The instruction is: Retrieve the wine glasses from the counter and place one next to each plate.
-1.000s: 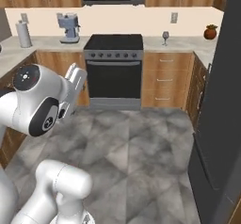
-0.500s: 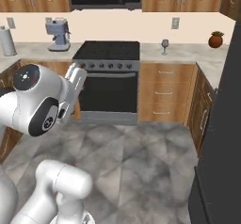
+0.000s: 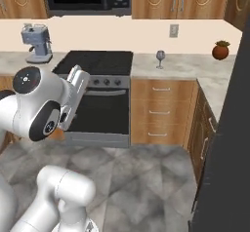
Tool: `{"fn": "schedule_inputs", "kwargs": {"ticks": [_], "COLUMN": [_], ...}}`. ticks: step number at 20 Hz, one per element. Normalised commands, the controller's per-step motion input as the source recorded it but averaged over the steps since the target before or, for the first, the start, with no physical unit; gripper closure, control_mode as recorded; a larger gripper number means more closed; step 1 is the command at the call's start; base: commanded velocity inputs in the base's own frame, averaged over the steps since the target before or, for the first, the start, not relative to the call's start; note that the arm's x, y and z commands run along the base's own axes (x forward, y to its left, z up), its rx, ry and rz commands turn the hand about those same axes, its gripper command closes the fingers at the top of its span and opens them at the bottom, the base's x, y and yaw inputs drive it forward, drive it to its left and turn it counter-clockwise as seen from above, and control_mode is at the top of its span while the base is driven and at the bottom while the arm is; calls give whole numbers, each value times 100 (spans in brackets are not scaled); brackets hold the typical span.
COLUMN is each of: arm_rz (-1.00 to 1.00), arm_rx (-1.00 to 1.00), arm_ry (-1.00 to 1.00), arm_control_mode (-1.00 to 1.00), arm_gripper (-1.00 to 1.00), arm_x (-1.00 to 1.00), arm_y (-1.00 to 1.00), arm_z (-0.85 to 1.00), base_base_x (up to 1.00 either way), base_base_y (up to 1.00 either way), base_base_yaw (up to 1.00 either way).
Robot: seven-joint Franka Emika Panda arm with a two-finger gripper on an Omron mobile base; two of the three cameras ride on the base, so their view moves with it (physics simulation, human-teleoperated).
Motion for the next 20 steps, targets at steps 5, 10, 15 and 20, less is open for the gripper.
{"fn": "schedule_inputs", "kwargs": {"ticks": [5, 10, 15, 20], "arm_rz": [0, 0, 0, 0], "arm_rx": [0, 0, 0, 0], "arm_ry": [0, 0, 0, 0], "arm_control_mode": [100, 100, 100, 100], "arm_gripper": [-100, -100, -100, -100], "arm_x": [0, 0, 0, 0], "arm_y": [0, 0, 0, 0], "arm_z": [0, 0, 0, 0], "base_base_x": [100, 100, 100, 68], "base_base_y": [-59, -8, -33, -47], "base_base_yaw": [1, 5, 1, 8]}}
